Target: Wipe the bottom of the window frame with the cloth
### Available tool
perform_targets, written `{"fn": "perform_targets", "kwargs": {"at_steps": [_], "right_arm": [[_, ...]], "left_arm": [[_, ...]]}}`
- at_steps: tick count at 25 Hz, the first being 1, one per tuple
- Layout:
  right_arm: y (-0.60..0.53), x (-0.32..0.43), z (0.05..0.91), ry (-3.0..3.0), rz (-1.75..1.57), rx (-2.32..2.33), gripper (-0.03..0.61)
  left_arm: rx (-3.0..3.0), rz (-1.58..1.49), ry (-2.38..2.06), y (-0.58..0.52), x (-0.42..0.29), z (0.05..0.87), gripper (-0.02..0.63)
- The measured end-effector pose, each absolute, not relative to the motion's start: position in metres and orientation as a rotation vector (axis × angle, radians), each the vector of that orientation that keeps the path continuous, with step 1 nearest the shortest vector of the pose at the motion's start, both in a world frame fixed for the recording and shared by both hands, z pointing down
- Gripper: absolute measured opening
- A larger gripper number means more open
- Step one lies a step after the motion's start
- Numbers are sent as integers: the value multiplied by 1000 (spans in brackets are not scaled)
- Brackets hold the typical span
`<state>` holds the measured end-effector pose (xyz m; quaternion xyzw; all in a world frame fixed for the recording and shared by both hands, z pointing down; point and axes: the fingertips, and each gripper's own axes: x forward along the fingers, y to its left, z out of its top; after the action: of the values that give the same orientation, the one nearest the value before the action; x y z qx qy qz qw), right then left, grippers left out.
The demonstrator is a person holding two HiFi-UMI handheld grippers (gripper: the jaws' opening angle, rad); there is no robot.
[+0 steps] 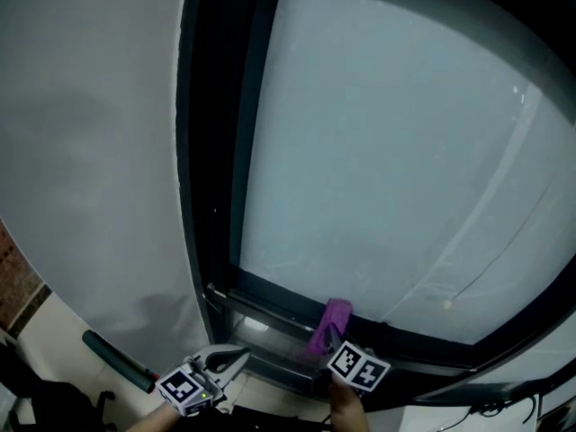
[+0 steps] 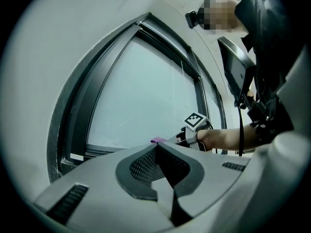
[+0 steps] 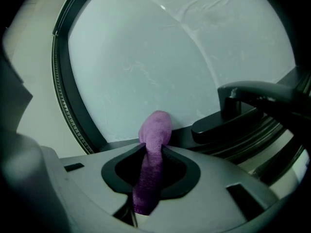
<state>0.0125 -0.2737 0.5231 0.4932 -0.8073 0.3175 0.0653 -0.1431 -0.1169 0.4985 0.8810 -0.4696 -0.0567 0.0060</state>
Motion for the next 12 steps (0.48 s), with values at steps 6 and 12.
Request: {"fn": "perform_targets", "kwargs": {"at_steps": [6,12], "right_arm": [[-274,27,523,-2422,941,1551,85],[-272,40,521,-2399,919,1634,84]], "left_arm": [[2772,-169,-1427,-124,-131,499,3],[2808,-171,-1373,-130,-117,497,3]]}}
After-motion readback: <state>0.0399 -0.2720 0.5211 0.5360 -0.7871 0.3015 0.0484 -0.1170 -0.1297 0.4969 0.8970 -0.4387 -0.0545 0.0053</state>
